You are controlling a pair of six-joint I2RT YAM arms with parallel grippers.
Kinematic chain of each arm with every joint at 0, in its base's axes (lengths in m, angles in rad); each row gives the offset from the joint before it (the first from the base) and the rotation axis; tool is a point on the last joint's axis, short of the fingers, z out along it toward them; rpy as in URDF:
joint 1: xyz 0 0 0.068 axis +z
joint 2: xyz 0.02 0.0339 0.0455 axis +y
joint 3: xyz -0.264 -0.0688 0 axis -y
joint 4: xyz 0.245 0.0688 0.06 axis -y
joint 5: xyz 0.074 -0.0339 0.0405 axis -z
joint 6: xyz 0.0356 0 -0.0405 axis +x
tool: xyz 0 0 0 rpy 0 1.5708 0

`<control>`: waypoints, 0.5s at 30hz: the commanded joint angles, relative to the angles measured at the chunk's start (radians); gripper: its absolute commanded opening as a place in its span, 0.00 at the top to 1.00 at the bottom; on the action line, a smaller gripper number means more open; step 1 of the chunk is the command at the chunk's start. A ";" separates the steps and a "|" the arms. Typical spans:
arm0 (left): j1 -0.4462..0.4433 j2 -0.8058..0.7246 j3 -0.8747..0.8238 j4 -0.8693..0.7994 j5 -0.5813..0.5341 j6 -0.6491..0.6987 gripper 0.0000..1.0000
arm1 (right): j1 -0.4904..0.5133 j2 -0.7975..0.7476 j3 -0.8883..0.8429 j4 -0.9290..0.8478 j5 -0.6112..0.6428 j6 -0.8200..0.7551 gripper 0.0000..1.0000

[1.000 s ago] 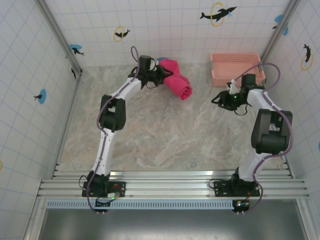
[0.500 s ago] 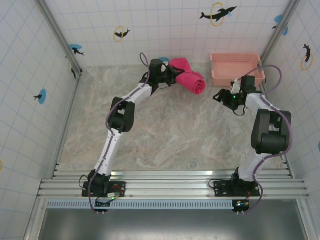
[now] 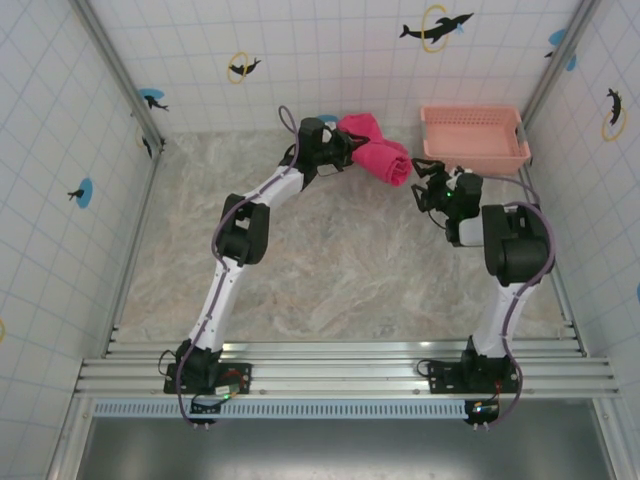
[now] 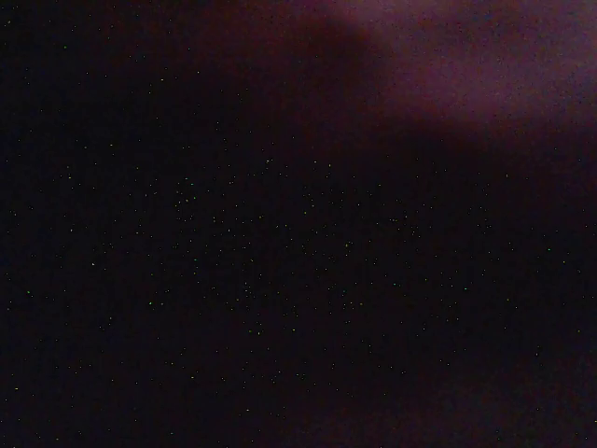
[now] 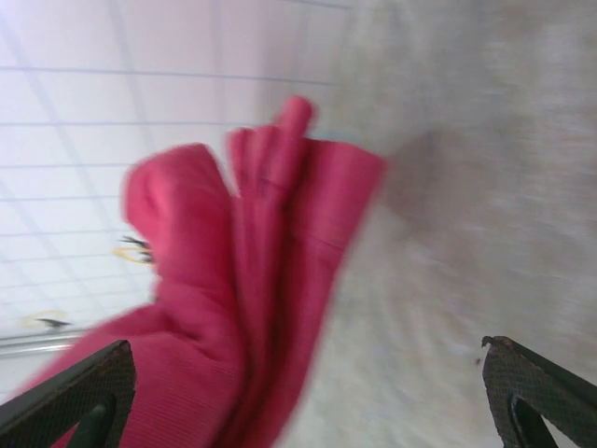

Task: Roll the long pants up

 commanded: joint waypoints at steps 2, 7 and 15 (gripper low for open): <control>-0.002 -0.047 0.026 0.121 0.037 -0.023 1.00 | 0.054 0.074 0.106 0.276 0.094 0.223 0.02; -0.003 -0.054 0.013 0.112 0.028 -0.017 1.00 | 0.118 0.074 0.158 0.236 0.070 0.231 0.02; 0.005 -0.054 0.013 0.100 0.026 -0.005 1.00 | 0.099 -0.033 0.021 0.144 0.079 0.129 0.02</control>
